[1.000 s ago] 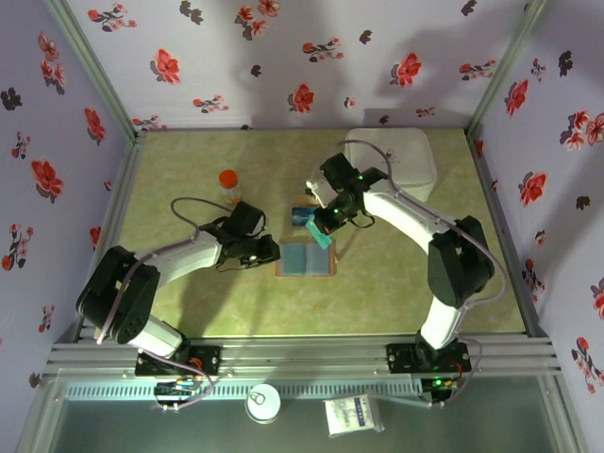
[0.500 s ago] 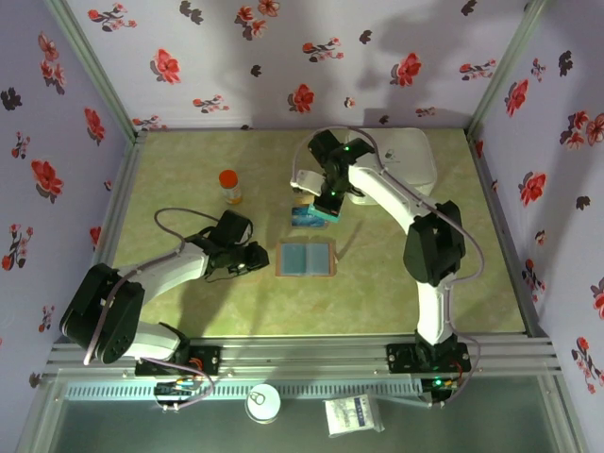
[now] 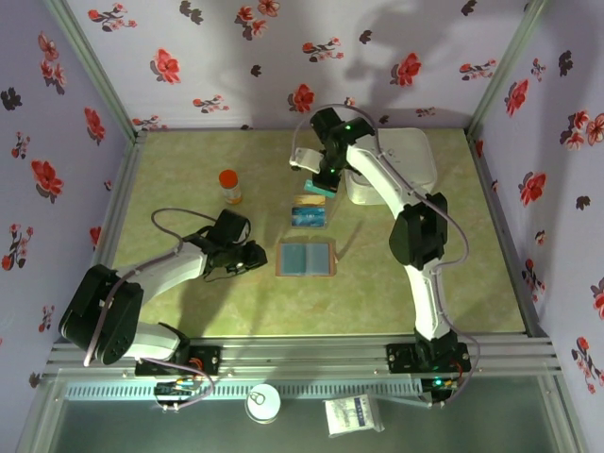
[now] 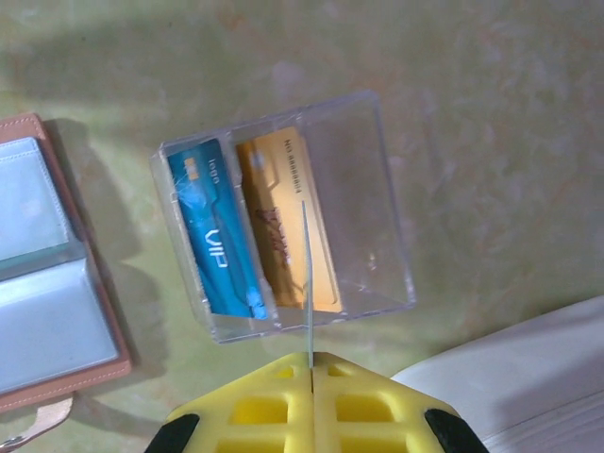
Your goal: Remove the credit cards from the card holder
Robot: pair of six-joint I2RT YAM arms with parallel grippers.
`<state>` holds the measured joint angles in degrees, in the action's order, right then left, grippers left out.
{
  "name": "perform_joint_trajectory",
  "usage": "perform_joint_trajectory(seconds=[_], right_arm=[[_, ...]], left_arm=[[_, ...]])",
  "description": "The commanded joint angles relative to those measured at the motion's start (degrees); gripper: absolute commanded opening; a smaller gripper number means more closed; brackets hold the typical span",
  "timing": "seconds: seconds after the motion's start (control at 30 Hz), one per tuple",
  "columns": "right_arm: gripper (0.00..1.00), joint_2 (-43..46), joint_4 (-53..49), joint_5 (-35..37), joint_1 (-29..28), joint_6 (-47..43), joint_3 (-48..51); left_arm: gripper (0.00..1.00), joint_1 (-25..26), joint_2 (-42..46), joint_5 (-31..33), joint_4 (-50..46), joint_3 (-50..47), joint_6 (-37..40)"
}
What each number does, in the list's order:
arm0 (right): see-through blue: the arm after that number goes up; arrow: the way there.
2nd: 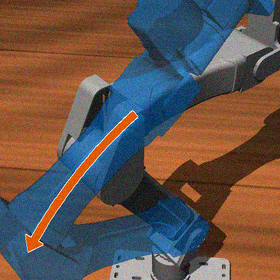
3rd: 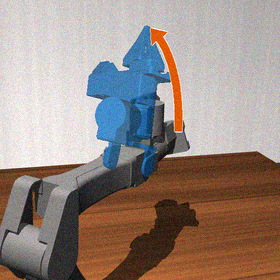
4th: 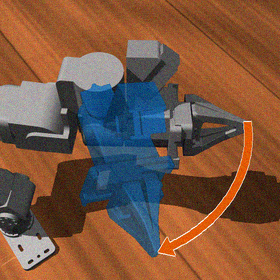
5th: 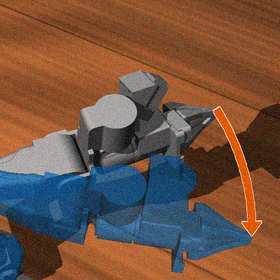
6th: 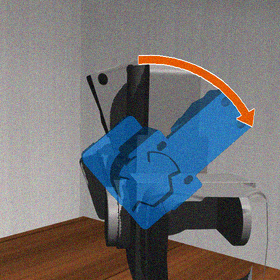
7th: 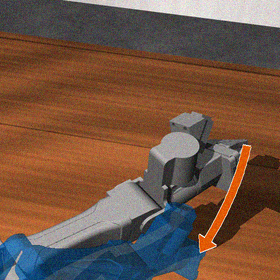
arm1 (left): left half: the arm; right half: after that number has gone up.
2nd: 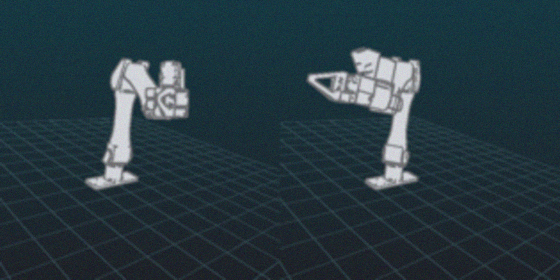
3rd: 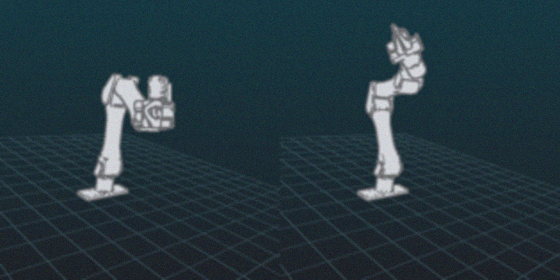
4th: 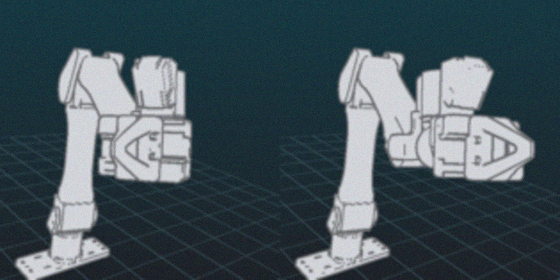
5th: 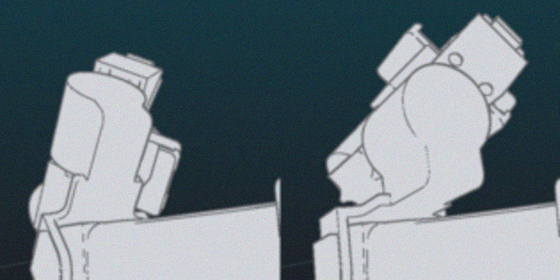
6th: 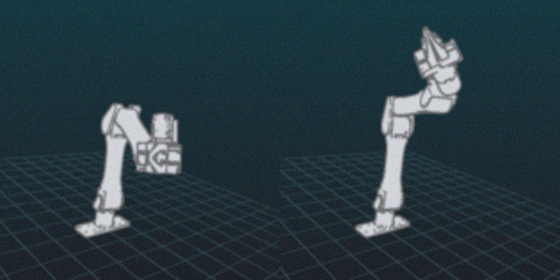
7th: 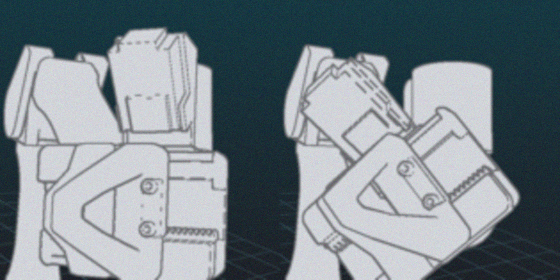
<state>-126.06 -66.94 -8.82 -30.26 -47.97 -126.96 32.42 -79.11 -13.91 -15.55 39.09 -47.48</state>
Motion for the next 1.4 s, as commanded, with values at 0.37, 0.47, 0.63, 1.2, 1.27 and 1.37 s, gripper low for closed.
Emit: perform_joint_trajectory(seconds=[0.37,0.47,0.63,1.2,1.27,1.37], right_arm=[[0.00,-6.9,2.6,-4.7,1.3,-2.2,-6.9],[0.00,-7.6,3.3,-4.8,1.4,-2.6,-7.0],[0.00,-8.6,3.7,-4.5,1.6,-3.0,-7.8],[0.08,-10.7,5.9,-3.5,1.6,-2.8,-8.3],[0.10,-10.5,7.5,-1.1,1.7,-1.8,-8.3],[0.11,-10.2,9.5,0.6,1.9,-0.8,-8.3]], left_arm=[[0.21,-0.8,-0.3,0.1,-2.8,0.3,0.1],[0.21,-1.0,0.0,0.1,-3.0,0.3,0.2],[0.21,-1.2,0.3,0.1,-3.3,0.3,0.2],[0.21,-1.6,-0.3,-0.1,-3.7,0.5,0.6],[0.21,-1.6,-0.4,-0.1,-3.6,0.6,0.6],[0.21,-1.6,-0.4,-0.1,-3.6,0.7,0.6]])
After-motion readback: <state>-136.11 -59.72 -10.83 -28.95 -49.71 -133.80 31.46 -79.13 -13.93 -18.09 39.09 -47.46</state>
